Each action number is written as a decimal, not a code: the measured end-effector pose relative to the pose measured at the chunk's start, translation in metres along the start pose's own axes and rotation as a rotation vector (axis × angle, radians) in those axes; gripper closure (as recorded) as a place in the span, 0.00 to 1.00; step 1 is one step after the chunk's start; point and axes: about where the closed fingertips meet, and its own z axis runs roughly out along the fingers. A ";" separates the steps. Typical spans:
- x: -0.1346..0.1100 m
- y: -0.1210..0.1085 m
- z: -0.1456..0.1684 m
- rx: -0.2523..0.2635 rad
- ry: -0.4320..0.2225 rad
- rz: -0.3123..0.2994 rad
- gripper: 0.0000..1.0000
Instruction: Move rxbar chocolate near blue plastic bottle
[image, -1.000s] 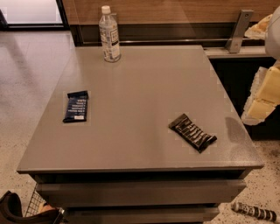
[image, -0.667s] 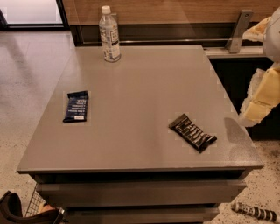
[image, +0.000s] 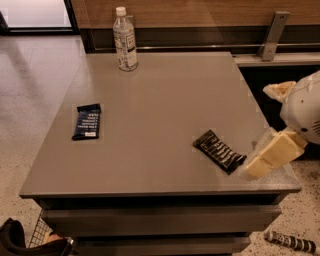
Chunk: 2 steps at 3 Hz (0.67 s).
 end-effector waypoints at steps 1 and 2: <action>0.024 0.019 0.051 0.019 -0.194 0.148 0.00; 0.014 0.017 0.074 0.069 -0.378 0.241 0.00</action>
Offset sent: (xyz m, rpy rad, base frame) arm 0.0203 0.0441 -0.0671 0.6781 -0.1771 -0.2340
